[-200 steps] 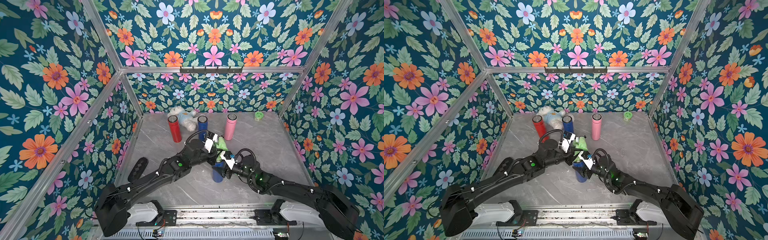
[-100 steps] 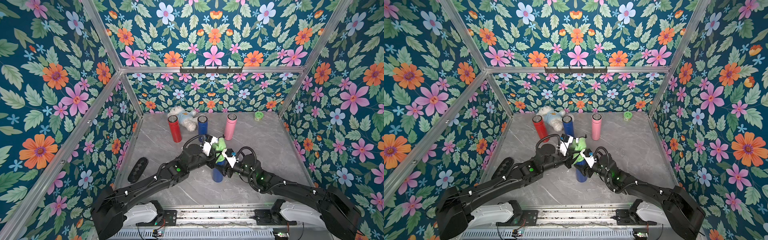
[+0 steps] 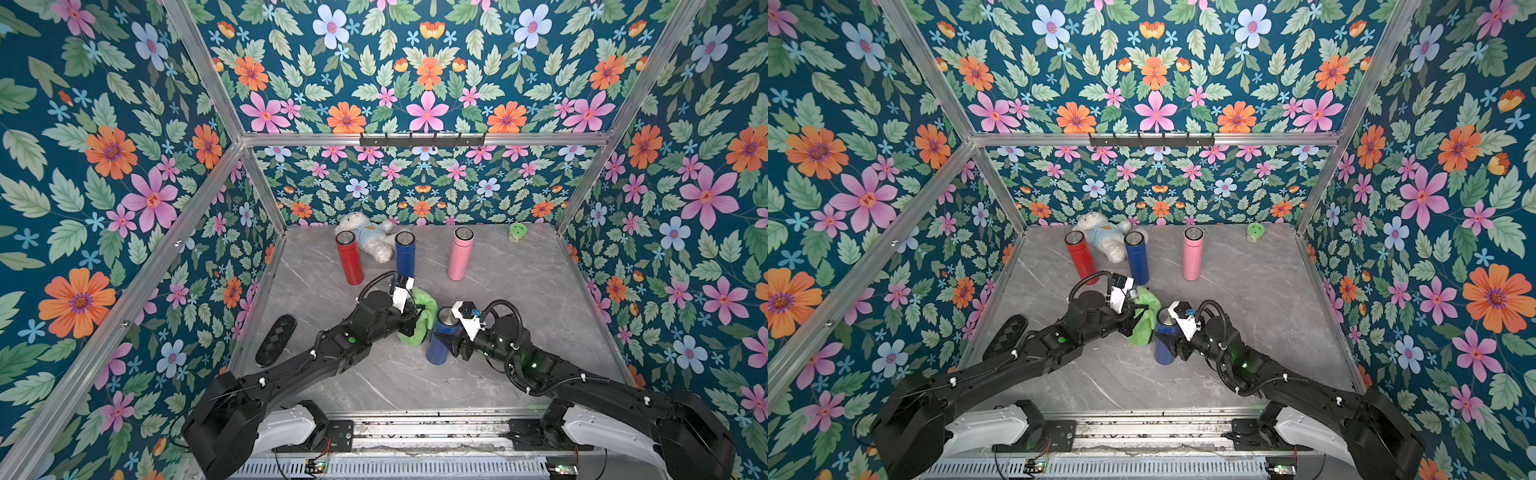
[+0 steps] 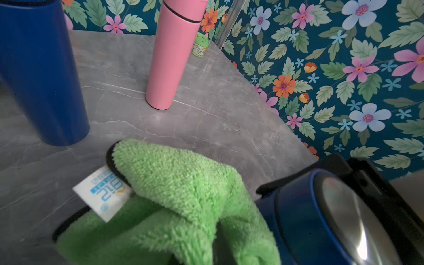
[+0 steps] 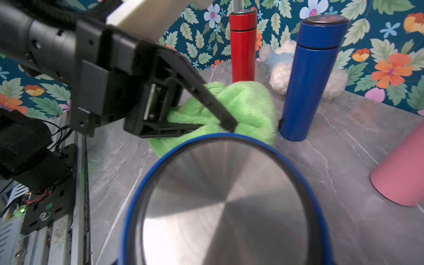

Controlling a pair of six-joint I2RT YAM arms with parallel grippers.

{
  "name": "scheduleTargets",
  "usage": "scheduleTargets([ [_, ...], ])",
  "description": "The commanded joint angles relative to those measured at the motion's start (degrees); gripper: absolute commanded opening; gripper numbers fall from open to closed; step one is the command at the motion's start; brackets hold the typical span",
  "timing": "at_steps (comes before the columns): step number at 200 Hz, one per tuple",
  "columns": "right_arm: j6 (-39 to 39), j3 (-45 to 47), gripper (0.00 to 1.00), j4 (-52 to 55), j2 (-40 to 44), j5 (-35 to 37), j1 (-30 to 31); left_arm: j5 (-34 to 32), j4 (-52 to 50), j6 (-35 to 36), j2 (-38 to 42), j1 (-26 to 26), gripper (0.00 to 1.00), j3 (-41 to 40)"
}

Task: Wipe the surface of the thermos
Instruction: Wipe the dirt from the surface of the thermos.

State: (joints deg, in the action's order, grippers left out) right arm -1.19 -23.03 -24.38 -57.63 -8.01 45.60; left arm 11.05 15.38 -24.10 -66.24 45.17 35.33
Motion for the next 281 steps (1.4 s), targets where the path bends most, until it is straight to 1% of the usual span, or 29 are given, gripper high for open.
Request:
scheduleTargets([
  [1,-4.15,-1.83,0.00,9.13,2.65,6.23,0.03,-2.25,11.13,-2.03,3.85,-1.49,0.00,-4.83],
  [27,-7.16,-5.82,0.00,13.46,6.82,9.78,0.01,0.10,22.29,-4.55,6.35,-3.62,0.00,-12.23],
  [46,-9.28,-10.06,0.00,18.27,9.58,12.56,0.01,3.26,30.18,-6.71,4.68,-4.77,0.00,-16.10],
  [53,-10.44,-11.74,0.00,19.83,10.50,13.37,-0.01,4.91,34.69,-7.45,3.53,-5.05,0.00,-17.55],
  [66,-12.21,-15.05,0.00,22.46,11.99,14.80,0.01,7.24,43.54,-8.60,0.72,-5.26,0.00,-20.20],
  [89,-14.19,-20.99,0.00,25.44,12.97,15.64,0.01,11.90,57.56,-7.42,-6.37,-5.27,0.00,-22.65],
  [102,-14.77,-24.93,0.00,27.54,12.12,15.01,0.01,14.30,65.48,-6.39,-10.83,-5.19,0.00,-23.49],
  [124,-16.13,-29.81,0.00,29.71,9.75,14.08,0.01,16.85,83.06,-5.17,-19.93,-5.02,0.00,-25.44],
  [130,-16.45,-30.55,0.00,29.62,9.24,13.86,0.01,17.14,82.74,-4.23,-21.01,-4.79,0.00,-24.58],
  [136,-16.63,-31.18,0.00,29.48,8.83,13.65,0.01,17.73,83.01,-1.63,-22.00,-4.07,0.00,-24.18],
  [151,-17.24,-32.48,0.00,29.65,7.85,13.47,-0.03,16.89,83.06,5.19,-23.33,-1.28,0.00,-23.96],
  [157,-17.52,-32.96,0.00,30.09,7.48,13.45,-0.01,16.74,83.06,6.69,-23.57,-0.61,0.00,-23.70],
  [209,-18.78,-32.56,0.00,30.46,6.49,13.62,0.10,17.14,82.97,11.79,-23.64,1.74,0.00,-22.11],
  [233,-19.68,-32.02,0.00,29.54,6.06,12.78,0.14,18.20,81.57,13.35,-23.86,2.65,0.00,-21.19],
  [262,-20.92,-31.71,0.00,28.04,5.69,12.10,0.61,17.99,83.04,14.88,-24.74,4.26,0.00,-20.82],
  [281,-21.65,-31.70,0.00,26.66,4.84,11.78,1.39,17.50,83.06,17.22,-24.91,5.84,0.00,-20.09],
])
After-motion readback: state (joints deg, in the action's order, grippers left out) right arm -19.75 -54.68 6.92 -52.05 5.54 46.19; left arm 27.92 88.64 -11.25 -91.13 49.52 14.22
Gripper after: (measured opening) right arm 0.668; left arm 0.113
